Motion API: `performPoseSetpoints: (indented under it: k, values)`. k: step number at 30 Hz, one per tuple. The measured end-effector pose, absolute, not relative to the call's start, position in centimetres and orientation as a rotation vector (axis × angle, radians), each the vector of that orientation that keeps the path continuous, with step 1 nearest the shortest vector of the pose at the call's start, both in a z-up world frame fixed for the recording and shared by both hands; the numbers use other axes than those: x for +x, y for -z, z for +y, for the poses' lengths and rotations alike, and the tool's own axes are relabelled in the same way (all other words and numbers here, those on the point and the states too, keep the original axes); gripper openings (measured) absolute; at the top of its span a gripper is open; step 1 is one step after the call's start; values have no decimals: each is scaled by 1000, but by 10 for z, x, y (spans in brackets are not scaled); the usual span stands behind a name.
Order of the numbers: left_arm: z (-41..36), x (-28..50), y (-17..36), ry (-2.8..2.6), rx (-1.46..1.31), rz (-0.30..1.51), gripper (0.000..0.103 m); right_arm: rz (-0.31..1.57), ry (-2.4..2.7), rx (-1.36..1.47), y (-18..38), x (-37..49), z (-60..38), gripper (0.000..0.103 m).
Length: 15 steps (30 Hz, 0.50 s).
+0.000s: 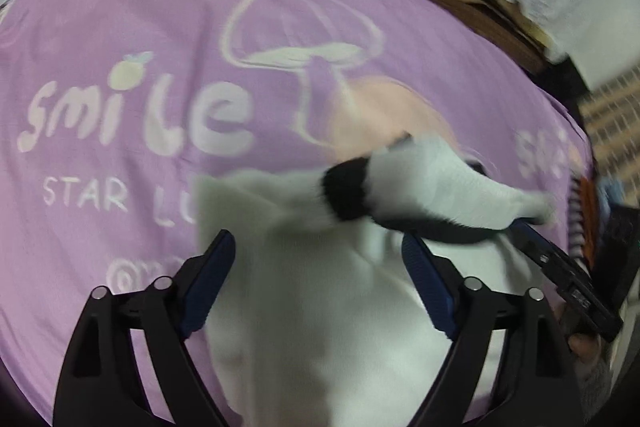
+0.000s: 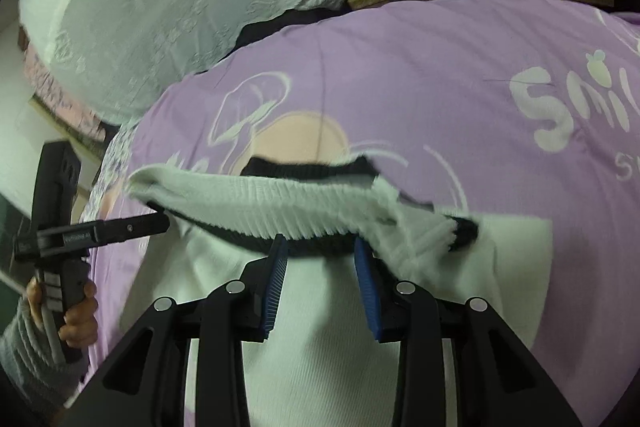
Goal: Fold small clothes
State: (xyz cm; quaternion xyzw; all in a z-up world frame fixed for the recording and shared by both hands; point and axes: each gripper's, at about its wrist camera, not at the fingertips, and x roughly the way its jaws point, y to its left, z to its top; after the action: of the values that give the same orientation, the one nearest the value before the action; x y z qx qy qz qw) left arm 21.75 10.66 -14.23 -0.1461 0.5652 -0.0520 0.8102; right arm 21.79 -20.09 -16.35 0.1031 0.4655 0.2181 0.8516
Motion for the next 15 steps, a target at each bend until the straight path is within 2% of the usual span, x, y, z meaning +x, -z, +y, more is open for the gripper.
performPoseSetpoints:
  k: [4,15]
  values:
    - [117,221,148,90,-396,1232,83,982,-449,263,164,218,-208,37]
    - [69,233,132,178,-275,1175,83,953,-460,257,159,228,-194,37]
